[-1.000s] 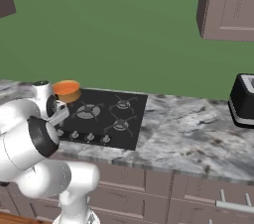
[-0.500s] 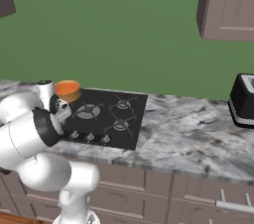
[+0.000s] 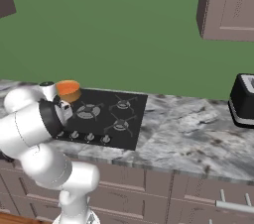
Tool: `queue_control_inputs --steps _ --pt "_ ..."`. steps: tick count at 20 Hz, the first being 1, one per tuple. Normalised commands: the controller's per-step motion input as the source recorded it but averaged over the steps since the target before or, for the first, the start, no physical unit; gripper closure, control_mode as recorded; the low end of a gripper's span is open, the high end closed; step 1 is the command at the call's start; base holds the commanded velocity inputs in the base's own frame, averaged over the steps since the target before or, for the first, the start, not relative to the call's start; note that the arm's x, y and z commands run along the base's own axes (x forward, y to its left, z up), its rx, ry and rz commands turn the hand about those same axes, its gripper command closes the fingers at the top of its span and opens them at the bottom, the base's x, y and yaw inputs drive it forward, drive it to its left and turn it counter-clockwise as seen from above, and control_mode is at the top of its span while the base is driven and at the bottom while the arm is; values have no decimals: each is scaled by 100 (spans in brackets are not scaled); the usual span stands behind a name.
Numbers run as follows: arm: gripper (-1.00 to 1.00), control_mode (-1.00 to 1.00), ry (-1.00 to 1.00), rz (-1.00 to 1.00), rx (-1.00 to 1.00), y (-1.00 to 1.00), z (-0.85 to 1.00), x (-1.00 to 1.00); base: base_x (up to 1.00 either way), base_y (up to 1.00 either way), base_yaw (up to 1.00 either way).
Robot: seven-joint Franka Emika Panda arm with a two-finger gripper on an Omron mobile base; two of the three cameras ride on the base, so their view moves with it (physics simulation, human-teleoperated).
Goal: Wait until the marinara sauce is simmered to a deep red color and then turn off the stove.
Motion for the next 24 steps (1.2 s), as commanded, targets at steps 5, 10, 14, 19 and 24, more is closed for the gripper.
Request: queue_control_inputs --steps 5,10,14,19,24 --pt "-100 -100 3 0 0 15 -11 8 0 0 0" --pt "-100 -100 3 0 0 5 -17 9 0 0 0" --pt "-100 -100 2 0 0 0 -12 13 0 0 0" --pt "-100 -100 0 0 0 0 -9 14 0 0 0" --pt "-100 -100 0 0 0 0 -4 1 0 0 0"
